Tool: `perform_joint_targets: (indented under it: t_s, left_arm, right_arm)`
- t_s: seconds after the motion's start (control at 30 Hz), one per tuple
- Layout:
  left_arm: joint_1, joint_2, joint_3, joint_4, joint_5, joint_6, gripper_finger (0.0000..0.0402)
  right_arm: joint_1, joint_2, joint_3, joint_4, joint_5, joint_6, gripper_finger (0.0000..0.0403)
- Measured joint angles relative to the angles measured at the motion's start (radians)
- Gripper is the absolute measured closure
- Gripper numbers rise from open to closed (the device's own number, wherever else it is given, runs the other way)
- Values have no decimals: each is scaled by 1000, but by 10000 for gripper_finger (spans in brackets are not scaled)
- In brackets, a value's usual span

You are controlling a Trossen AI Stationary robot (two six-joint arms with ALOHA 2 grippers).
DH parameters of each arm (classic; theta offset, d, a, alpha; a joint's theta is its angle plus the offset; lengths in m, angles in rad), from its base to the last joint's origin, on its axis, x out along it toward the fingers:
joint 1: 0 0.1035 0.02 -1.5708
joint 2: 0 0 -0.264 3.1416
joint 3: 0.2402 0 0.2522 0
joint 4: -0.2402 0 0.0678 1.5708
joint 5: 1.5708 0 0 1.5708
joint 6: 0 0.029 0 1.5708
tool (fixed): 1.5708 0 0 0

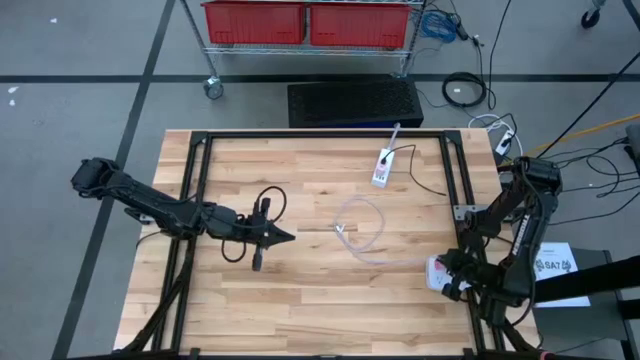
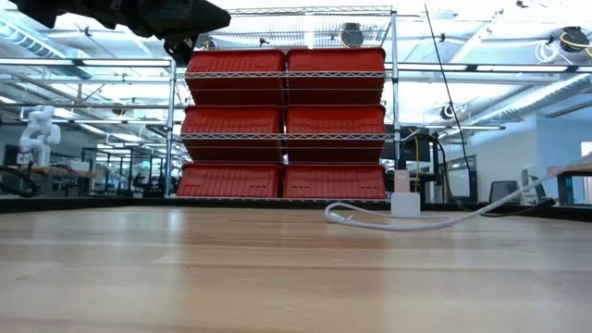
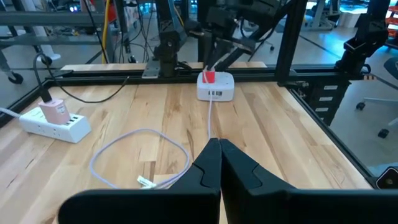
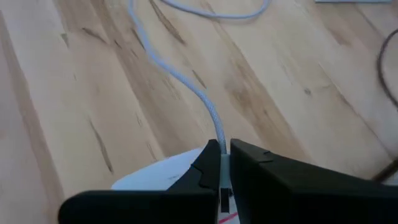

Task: Insert USB
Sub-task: Insert the white charger cable into the bottom right orange charger adapter

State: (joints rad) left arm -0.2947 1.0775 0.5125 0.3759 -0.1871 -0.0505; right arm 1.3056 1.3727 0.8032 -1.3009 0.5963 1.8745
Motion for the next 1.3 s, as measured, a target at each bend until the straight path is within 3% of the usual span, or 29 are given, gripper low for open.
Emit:
perform_joint_targets:
  t_s: [0.47, 0.57, 0.8, 0.87, 0.97, 1.13, 1.3]
  left_arm:
    - [0, 0, 0, -5, 0, 3, 401]
    - [0, 0, 0, -3, -1, 3, 401]
    - [16, 18, 0, -9, -8, -23, 401]
    - [22, 44, 0, -7, -9, -23, 401]
    - [39, 91, 0, 3, -9, -23, 401]
    - [68, 141, 0, 8, -10, -15, 401]
    - [78, 137, 0, 13, -4, 44, 401]
  right_arm:
    - [-54, 114, -140, 353, 169, 6, 400]
    - [-91, 137, -144, 419, 262, -53, 400]
    - [-119, 112, -124, 429, 596, -83, 401]
    - [-143, 112, -116, 442, 634, -85, 402]
    - [-202, 112, -88, 471, 566, -154, 402]
    - [-334, 86, 15, 425, 256, -316, 401]
    - [-456, 58, 169, 368, -48, -471, 370]
